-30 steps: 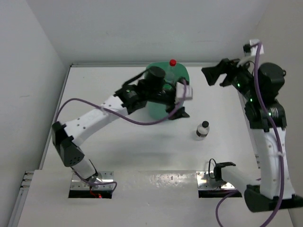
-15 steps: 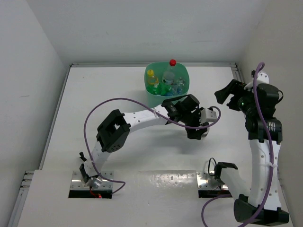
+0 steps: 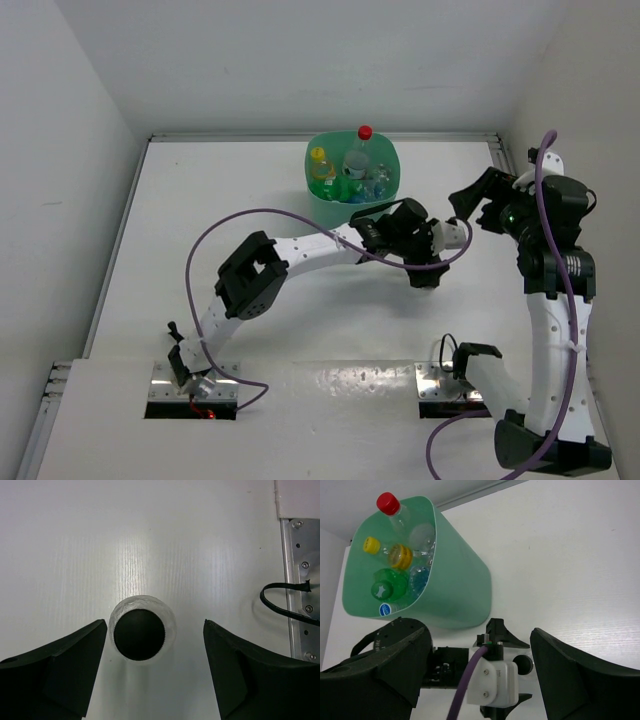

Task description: Put the plastic bottles in the bin

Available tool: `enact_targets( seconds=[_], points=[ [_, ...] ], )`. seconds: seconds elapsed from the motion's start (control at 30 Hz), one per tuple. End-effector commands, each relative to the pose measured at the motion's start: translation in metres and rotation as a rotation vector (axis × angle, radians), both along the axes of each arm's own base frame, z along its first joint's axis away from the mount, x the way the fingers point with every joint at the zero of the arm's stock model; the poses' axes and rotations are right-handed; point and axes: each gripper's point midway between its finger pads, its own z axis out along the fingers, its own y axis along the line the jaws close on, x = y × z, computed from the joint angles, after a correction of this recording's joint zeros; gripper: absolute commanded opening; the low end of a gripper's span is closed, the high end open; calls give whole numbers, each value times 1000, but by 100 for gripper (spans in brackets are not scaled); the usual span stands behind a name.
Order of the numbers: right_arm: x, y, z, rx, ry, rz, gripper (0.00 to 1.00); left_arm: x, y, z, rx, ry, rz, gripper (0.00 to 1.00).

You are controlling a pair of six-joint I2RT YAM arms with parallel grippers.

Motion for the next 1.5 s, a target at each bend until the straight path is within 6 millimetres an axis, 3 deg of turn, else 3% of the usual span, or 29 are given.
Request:
enact_targets(
  seconds=[0.0, 0.1, 0.23, 0.27, 0.3, 0.47, 0.57, 0.6, 0.63, 0.8, 0.87, 0.9, 0.97, 1.03, 1.07, 1.1, 1.13, 1.23, 1.47],
  points=[
    [6, -1, 23, -15, -77, 6, 80, 13, -16, 10, -69, -12, 24, 84],
    [5, -1, 26, -21, -86, 7, 80, 14, -16, 7, -74, 19, 25, 76],
    [7, -4, 23, -34, -79, 0, 80, 20, -18, 13, -109, 11, 29, 58],
    [6, -4, 22, -34, -76, -3, 80, 21, -18, 24, -130, -2, 29, 55],
    [7, -5, 22, -36, -79, -8, 80, 16, -15, 18, -119, 13, 16, 49],
    [10, -12, 22, -46, -87, -46, 81, 1, -4, 55, -186, 10, -10, 32],
    [15, -14, 23, -42, -101, -56, 81, -20, 15, 95, -235, 5, -61, 23],
    [17, -14, 26, -41, -112, -56, 81, -22, 26, 97, -228, 13, -58, 19],
    [19, -13, 24, -35, -109, -56, 82, -29, 36, 133, -280, -18, -71, 17],
    [32, -16, 26, -40, -134, -56, 82, -36, 91, 209, -329, 84, -92, 8],
    [37, -15, 27, -41, -139, -44, 82, -19, 118, 248, -382, 69, -55, 5],
    [40, -15, 26, -42, -138, -41, 82, -7, 142, 278, -430, 33, -5, 5],
    [42, -14, 26, -46, -140, -28, 82, 10, 168, 299, -452, -12, 77, 5],
    [44, -12, 27, -40, -145, -17, 82, 46, 200, 320, -454, -113, 204, 5],
    [47, -11, 25, -42, -140, -10, 82, 72, 217, 316, -405, -161, 296, 4],
    [47, -10, 23, -35, -135, -4, 82, 77, 221, 309, -374, -165, 329, 4],
    [49, -10, 20, -33, -126, -2, 82, 100, 233, 301, -345, -171, 390, 3],
    [52, -8, 18, -30, -121, 8, 82, 130, 253, 270, -267, -148, 465, 3],
    [54, -3, 15, -17, -98, 34, 84, 183, 263, 209, -164, -161, 541, 3]
  ],
)
